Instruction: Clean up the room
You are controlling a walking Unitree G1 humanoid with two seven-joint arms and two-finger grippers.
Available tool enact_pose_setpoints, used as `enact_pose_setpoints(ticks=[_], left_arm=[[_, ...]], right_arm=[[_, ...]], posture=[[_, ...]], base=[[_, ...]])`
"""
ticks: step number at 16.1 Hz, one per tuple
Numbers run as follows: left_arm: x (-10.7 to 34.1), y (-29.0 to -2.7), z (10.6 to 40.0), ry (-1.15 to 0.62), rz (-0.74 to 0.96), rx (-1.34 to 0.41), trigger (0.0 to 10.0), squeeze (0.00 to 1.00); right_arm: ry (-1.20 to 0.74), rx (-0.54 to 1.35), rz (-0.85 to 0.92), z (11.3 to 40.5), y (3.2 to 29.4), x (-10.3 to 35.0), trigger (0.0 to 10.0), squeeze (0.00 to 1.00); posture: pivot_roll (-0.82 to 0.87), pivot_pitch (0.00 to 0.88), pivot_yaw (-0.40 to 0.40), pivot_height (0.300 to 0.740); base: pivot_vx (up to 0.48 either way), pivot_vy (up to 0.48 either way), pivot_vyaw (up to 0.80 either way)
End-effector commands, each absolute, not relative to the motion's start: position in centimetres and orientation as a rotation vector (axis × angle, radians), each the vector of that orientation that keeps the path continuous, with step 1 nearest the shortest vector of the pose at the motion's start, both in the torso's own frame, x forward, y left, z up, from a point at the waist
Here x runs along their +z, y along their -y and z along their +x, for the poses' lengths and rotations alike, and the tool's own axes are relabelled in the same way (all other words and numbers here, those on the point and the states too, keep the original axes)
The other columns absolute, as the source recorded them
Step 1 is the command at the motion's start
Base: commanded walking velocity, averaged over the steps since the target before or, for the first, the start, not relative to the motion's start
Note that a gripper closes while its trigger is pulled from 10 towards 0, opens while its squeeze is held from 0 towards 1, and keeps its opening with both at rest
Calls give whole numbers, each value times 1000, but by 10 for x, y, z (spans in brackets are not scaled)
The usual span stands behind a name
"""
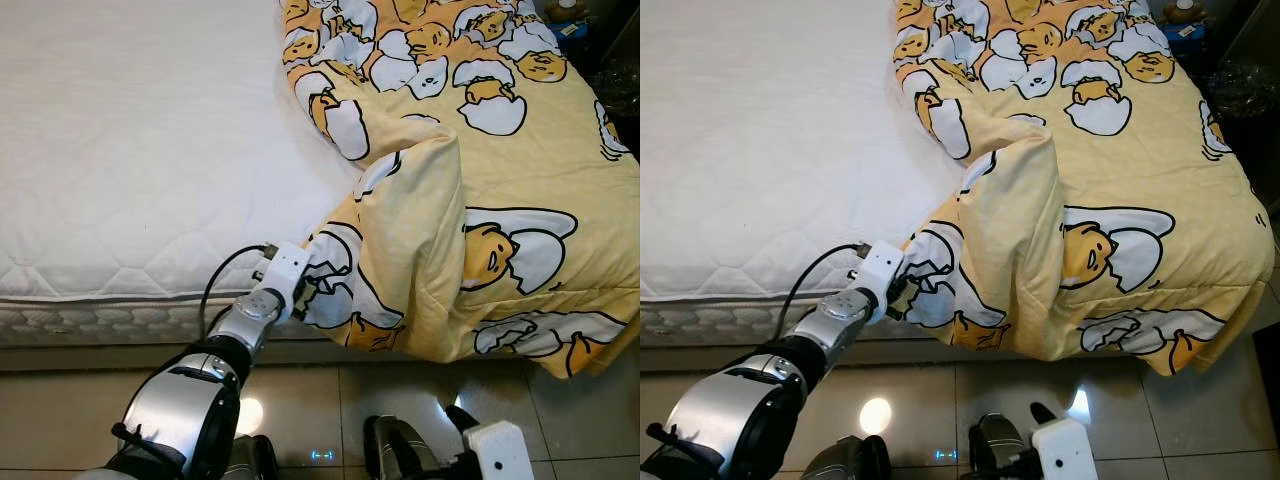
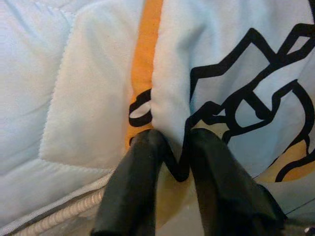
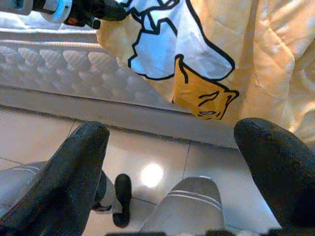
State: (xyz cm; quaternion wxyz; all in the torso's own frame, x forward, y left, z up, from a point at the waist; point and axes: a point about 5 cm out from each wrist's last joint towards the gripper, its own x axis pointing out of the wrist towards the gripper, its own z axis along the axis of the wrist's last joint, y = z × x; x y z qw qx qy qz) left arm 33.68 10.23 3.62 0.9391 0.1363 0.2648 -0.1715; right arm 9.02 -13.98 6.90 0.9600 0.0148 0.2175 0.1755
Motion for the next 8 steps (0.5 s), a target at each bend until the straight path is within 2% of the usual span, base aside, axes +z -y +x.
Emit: enact_pose_setpoints(ticks=[1,8], left_arm=[[36,-105,337,-552,258,-339,0,0],[38,-120,339,-526,188,-301,0,0]], right_arm=[[-468,344,41,89,141,65,10000,0],[-480,379,34,88,141,63,10000,0]], posture=[[-406,177,33,714],[-389,161,39,714]], base=[[0,0,0],[0,0,0]])
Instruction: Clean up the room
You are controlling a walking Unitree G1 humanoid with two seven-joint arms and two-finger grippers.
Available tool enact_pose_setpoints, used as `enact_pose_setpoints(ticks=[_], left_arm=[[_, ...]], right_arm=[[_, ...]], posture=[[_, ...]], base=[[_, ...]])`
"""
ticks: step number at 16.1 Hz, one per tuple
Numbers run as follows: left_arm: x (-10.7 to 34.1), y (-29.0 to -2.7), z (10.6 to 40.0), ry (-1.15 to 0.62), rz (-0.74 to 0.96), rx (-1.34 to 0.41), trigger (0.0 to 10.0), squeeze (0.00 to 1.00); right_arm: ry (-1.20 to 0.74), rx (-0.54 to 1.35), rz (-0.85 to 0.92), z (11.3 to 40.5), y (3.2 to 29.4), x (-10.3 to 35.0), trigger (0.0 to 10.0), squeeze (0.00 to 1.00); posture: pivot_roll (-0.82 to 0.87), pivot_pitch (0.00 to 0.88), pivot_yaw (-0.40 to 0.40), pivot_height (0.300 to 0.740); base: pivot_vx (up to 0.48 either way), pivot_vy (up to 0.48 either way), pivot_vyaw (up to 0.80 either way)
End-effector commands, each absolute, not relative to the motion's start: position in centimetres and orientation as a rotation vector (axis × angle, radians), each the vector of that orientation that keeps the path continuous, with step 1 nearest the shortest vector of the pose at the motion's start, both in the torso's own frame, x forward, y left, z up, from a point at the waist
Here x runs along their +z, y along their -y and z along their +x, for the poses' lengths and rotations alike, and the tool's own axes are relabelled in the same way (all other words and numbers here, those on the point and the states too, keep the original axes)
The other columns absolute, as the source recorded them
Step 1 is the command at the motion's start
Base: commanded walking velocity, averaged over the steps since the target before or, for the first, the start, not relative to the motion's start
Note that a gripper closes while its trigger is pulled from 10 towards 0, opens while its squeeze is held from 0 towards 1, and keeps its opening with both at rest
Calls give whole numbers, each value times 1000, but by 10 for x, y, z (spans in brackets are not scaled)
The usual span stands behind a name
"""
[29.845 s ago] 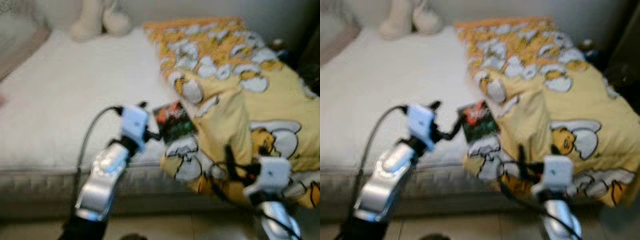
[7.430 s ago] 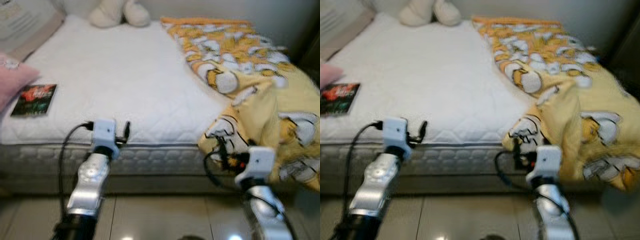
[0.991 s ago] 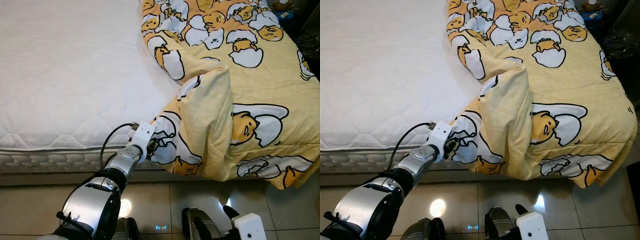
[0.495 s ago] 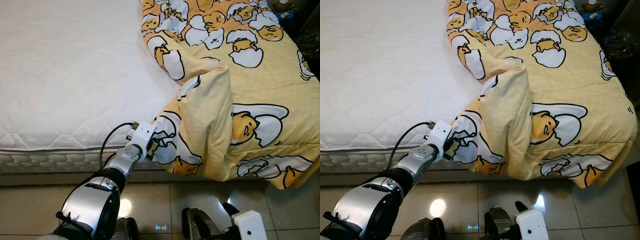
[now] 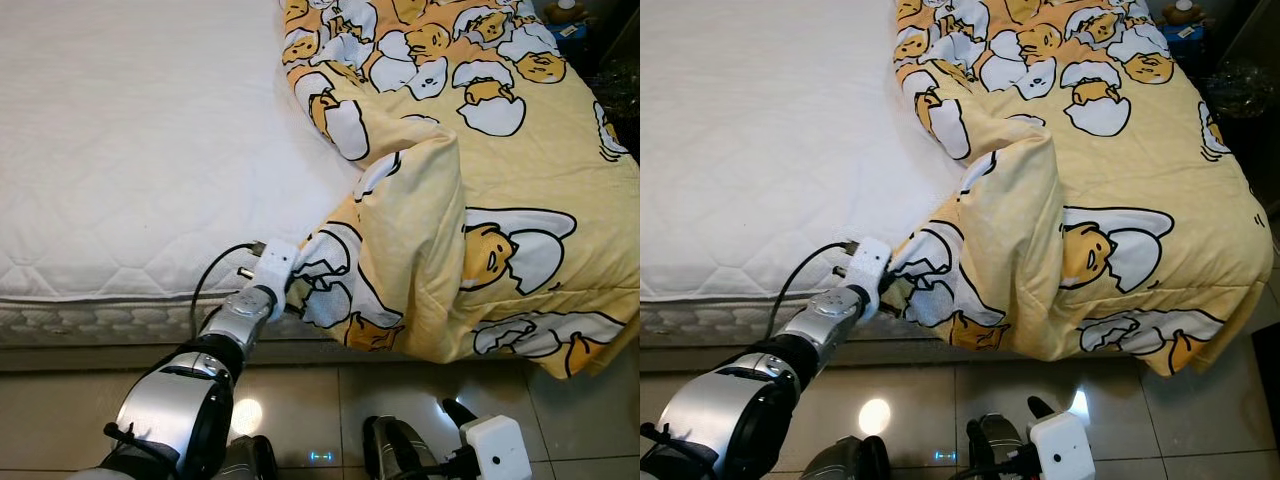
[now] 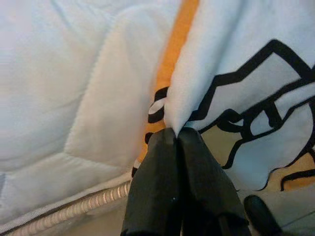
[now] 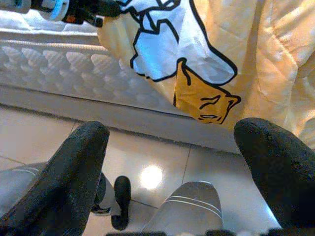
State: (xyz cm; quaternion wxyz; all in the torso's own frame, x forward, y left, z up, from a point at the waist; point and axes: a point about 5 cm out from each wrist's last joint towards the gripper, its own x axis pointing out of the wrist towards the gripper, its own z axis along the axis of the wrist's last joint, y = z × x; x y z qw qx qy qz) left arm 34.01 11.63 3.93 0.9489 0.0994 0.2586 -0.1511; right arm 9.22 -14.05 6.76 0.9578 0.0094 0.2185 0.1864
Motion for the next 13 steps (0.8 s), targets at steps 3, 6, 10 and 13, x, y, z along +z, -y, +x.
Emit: enact_pose_setpoints(ticks=[3,6,10,13], left_arm=[[28,-145,330,-549,139,-271,0,0],[3,-188,303,-635,112,-191,0,0],[-23,-226,265,-740,102,-103,0,0],[-39,-243,237,-806,108,-59,0,0]], right_arm=[[-479,388,35,92,141,59,10000,0],[-463,427,38,97,137,60,10000,0],[-456,452,28,103,138,58,10000,0],[-451,470,26,107,137,57,10000,0]], posture=[[-359,145,51,714],[-325,124,53,714],[-303,110,48,714],[-283,94,41,714]], base=[[0,0,0],[0,0,0],[0,0,0],[0,0,0]])
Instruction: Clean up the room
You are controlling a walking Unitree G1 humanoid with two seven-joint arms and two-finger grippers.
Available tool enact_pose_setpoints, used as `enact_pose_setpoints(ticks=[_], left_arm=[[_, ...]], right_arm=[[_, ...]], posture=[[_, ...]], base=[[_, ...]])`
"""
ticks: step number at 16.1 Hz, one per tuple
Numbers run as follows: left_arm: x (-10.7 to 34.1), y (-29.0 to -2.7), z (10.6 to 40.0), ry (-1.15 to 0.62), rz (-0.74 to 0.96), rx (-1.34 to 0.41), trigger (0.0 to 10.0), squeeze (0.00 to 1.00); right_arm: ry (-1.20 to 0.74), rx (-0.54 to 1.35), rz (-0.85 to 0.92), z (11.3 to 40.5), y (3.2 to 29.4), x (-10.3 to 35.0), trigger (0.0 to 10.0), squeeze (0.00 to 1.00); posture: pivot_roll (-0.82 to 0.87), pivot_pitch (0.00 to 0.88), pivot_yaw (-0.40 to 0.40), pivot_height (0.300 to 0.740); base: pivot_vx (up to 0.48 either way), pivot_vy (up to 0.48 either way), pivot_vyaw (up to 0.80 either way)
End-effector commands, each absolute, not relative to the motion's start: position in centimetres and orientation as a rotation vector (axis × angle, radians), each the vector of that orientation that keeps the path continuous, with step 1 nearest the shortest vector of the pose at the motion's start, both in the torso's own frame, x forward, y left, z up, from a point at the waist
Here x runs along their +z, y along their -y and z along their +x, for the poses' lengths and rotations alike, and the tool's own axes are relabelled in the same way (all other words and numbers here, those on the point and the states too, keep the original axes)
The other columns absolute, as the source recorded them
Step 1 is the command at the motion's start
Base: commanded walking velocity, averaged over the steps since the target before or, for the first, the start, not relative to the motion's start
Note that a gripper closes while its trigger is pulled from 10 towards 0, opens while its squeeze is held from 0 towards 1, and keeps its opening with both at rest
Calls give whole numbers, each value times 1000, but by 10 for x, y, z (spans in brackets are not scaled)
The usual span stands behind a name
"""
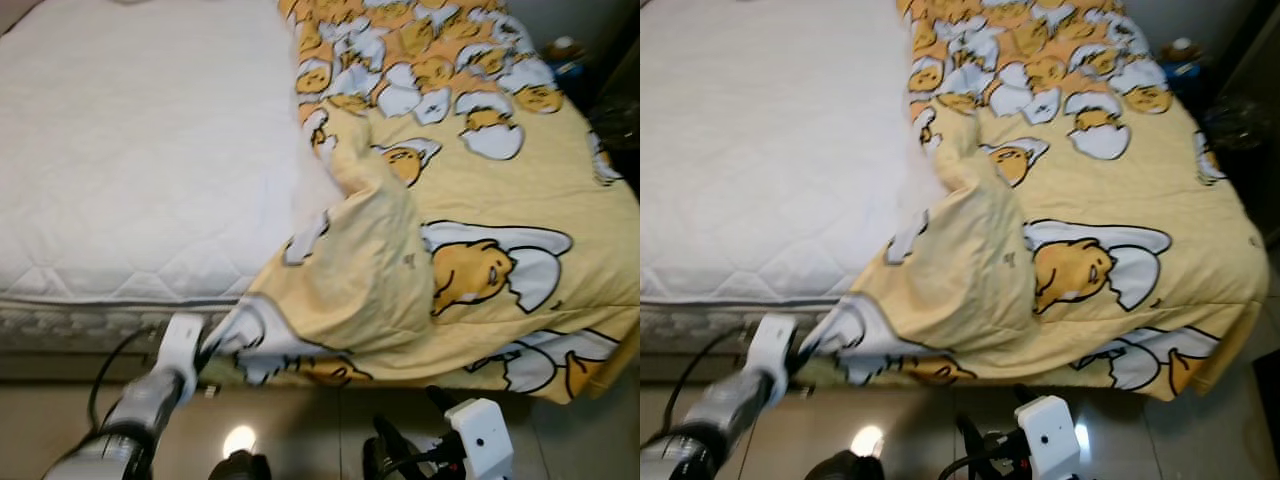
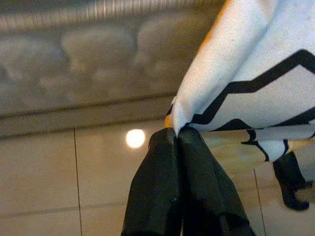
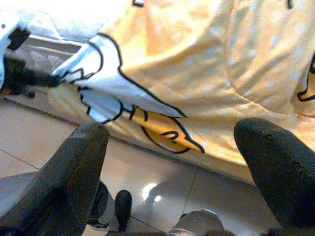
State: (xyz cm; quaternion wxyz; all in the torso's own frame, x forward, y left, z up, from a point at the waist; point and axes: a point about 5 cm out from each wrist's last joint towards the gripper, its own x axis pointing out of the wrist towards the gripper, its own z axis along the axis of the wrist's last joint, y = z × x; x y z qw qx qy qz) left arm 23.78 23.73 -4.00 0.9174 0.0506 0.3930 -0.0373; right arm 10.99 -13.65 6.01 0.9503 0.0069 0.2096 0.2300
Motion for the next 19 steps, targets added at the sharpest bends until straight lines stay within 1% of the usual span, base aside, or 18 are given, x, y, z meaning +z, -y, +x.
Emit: enact_pose_setpoints(ticks=[1,4,5,7,8,10,12,13,14,15,16,17,18,19], left_arm=[[-48,-247,222,-848,116,-44,0,0],[-64,-256,190,-934,132,19,0,0],[-71,-267,169,-990,131,93,0,0],[-78,-279,143,-1053,145,159,0,0],[-85,-285,116,-1124,144,208,0,0],[-91,-279,102,-1163,152,174,0,0],[-96,-276,86,-1229,194,130,0,0],[-99,-278,67,-1291,238,107,0,0],[-100,-281,57,-1327,273,83,0,0],[-100,-283,53,-1336,308,57,0,0],[-98,-283,66,-1300,402,21,0,0],[-96,-281,77,-1267,436,19,3216,0],[-95,-276,91,-1227,482,-13,10000,0],[-93,-273,102,-1190,519,-10,10000,0]], right_arm=[[-449,474,26,109,137,57,10000,0],[-446,477,25,110,137,56,10000,0],[-446,476,26,110,138,56,10000,0],[-446,474,26,110,138,55,10000,0],[-448,475,27,109,139,54,10000,0],[-450,484,29,111,138,53,10000,0],[-449,490,27,113,137,52,10000,0],[-448,489,26,114,138,52,10000,0],[-446,487,25,115,138,52,10000,0],[-445,486,24,115,139,52,10000,0],[-443,486,24,117,139,50,10000,0],[-442,489,25,118,139,50,10000,0],[-438,495,24,120,137,49,10000,0],[-433,498,23,123,137,48,10000,0]], posture=[[-280,91,42,714],[-283,84,48,714],[-283,83,48,714],[-283,82,48,714],[-273,81,44,714],[-268,79,40,714],[-269,74,41,714],[-271,71,42,714],[-271,69,42,714],[-271,69,42,714],[-260,66,39,714],[-255,63,38,714],[-251,59,39,714],[-250,52,40,714]], base=[[0,0,0],[0,0,0],[0,0,0],[0,0,0],[0,0,0],[0,0,0],[0,0,0],[0,0,0],[0,0,0],[0,0,0],[0,0,0],[0,0,0],[0,0,0],[0,0,0]])
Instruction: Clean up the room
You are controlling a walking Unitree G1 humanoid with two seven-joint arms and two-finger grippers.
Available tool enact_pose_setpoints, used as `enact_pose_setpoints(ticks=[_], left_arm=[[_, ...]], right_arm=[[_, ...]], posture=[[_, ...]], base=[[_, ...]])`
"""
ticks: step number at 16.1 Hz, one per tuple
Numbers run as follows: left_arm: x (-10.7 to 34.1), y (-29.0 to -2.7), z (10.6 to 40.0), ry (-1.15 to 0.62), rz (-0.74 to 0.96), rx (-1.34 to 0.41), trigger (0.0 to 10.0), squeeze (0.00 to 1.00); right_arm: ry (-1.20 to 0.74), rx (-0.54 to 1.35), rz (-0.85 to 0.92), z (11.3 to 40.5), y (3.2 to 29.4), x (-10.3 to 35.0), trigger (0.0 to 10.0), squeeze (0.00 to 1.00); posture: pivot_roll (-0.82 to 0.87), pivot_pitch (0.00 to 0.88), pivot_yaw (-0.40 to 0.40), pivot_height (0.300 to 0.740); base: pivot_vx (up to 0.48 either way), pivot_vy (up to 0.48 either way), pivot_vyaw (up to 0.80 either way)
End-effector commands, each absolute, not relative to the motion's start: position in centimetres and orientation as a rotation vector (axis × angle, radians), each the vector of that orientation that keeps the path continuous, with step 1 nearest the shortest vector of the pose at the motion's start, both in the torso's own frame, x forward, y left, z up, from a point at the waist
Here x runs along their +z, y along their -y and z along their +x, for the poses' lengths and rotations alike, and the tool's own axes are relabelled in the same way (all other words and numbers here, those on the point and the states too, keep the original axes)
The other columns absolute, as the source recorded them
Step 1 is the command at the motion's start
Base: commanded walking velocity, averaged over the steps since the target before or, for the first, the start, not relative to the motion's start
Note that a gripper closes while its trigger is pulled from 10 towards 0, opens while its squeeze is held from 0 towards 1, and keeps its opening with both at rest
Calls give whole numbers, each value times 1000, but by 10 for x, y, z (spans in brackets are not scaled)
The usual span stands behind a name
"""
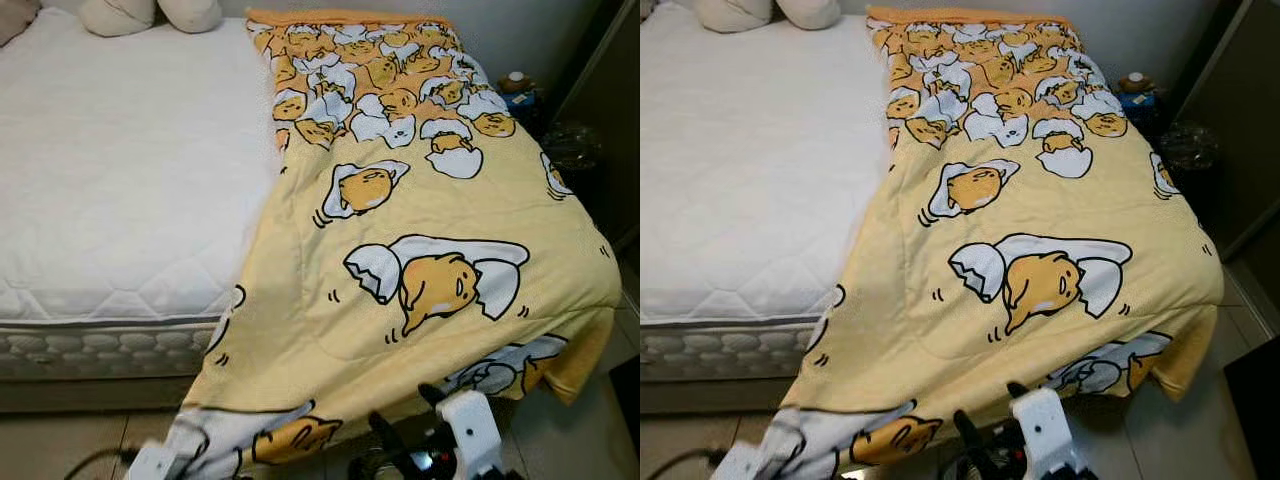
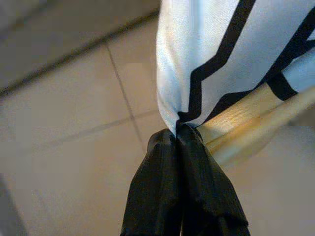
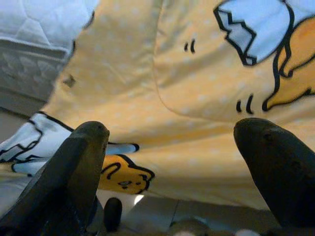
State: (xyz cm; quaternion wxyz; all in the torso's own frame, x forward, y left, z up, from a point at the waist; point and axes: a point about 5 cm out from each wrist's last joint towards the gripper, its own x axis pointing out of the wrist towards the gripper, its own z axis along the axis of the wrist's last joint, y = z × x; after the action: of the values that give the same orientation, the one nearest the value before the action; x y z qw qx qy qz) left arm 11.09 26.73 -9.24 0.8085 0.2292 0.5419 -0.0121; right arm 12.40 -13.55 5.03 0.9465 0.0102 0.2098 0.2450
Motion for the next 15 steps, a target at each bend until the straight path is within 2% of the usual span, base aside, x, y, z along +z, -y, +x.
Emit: enact_pose_setpoints(ticks=[1,2,3,5,8,9,11,12,13,14,15], left_arm=[[-92,-272,106,-1175,531,4,10000,0],[-88,-273,117,-1114,564,42,10000,718],[-84,-272,128,-1044,585,39,10000,1000],[-73,-263,154,-870,683,-20,10000,1000],[-47,-251,202,-617,699,-6,10000,1000],[-29,-242,225,-483,681,-10,10000,1000],[-6,-226,247,-323,608,-16,10000,1000],[21,-202,267,-166,539,-39,10000,1000],[26,-198,271,-142,527,-40,10000,1000],[58,-176,293,-16,432,-38,10000,1000],[71,-168,300,33,402,-38,10000,1000]], right_arm=[[-429,496,23,124,137,49,10000,0],[-421,490,22,128,138,48,10000,0],[-419,489,22,129,138,48,10000,0],[-414,488,23,131,137,47,10000,0],[-379,463,20,140,138,48,10000,0],[-347,434,15,146,140,51,10000,0],[-302,359,4,156,147,55,10000,0],[-266,304,8,166,153,58,10000,0],[-260,297,6,167,153,59,10000,0],[-213,256,-2,179,157,64,10000,0],[-195,245,-7,183,157,66,10000,0]], posture=[[-250,48,41,714],[-249,38,45,714],[-247,34,46,714],[-233,28,48,714],[-221,15,45,714],[-217,10,46,714],[-204,0,42,714],[-190,0,37,714],[-190,0,37,714],[-170,0,29,714],[-166,0,28,714]], base=[[0,0,0],[0,0,0],[0,0,0],[0,0,0],[0,0,0],[0,0,0],[0,0,0],[0,0,0],[0,0,0],[0,0,0],[0,0,0]])
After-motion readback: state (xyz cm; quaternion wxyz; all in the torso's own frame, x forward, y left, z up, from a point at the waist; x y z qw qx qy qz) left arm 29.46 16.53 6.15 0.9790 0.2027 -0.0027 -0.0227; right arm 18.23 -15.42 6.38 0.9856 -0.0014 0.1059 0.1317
